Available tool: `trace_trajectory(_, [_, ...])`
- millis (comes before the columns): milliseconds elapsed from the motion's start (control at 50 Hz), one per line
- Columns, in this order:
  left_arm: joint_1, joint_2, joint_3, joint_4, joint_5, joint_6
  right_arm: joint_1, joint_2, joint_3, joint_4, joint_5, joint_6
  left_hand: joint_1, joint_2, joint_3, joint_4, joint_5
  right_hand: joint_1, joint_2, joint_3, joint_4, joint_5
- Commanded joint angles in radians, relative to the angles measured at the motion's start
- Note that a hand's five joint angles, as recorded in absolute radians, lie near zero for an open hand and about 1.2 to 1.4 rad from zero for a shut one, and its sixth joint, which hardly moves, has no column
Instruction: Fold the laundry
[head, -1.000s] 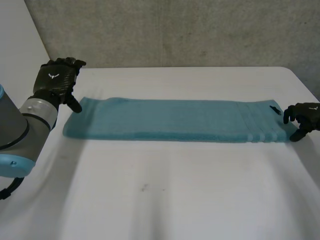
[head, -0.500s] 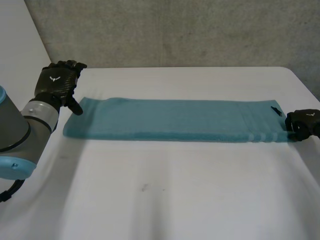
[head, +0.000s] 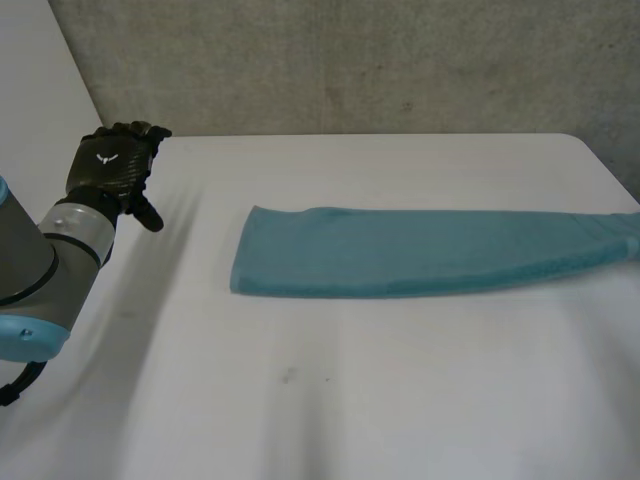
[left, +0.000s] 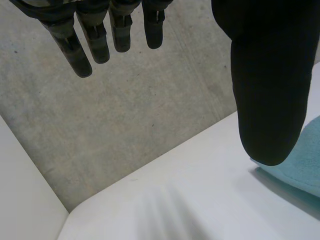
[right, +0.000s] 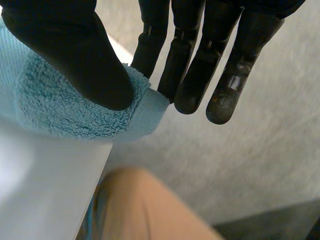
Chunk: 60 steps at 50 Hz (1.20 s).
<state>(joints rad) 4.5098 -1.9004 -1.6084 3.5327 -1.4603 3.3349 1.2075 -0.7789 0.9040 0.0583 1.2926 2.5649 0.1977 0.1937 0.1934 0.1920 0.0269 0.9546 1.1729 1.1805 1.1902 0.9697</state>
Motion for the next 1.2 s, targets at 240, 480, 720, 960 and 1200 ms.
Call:
trace_trajectory(240, [0.008, 0.029, -0.021, 0.000, -0.002, -0.002, 0.644, -0.031, -0.128, -0.071, -0.033, 0.040, 0.028, 0.032, 0.032, 0.033, 0.024, 0.442, 0.223, 0.216, 0.206, 0.252])
trace_trajectory(480, [0.019, 0.040, -0.039, 0.000, -0.002, -0.002, 1.072, 0.252, -0.224, -0.226, -0.176, 0.037, 0.028, 0.032, 0.032, 0.033, 0.024, 0.442, 0.223, 0.216, 0.206, 0.252])
trace_trajectory(720, [0.015, 0.020, -0.019, 0.002, 0.000, 0.002, 1.150, 0.412, -0.364, -0.109, -0.128, 0.009, 0.028, 0.032, 0.032, 0.033, 0.024, -0.232, -0.451, -0.458, -0.468, -0.422])
trace_trajectory(960, [-0.150, -0.137, 0.156, 0.003, 0.001, 0.005, 1.000, 0.075, -0.096, -0.032, 0.140, 0.164, 0.028, 0.032, 0.032, 0.033, 0.024, -0.780, -0.998, -1.006, -1.016, -0.970])
trace_trajectory(1200, [-0.271, -0.373, 0.329, 0.000, 0.100, 0.020, 0.733, -0.112, 0.395, -0.058, 0.097, 0.356, 0.036, 0.040, 0.041, 0.042, 0.033, -0.780, -0.998, -1.006, -1.016, -0.970])
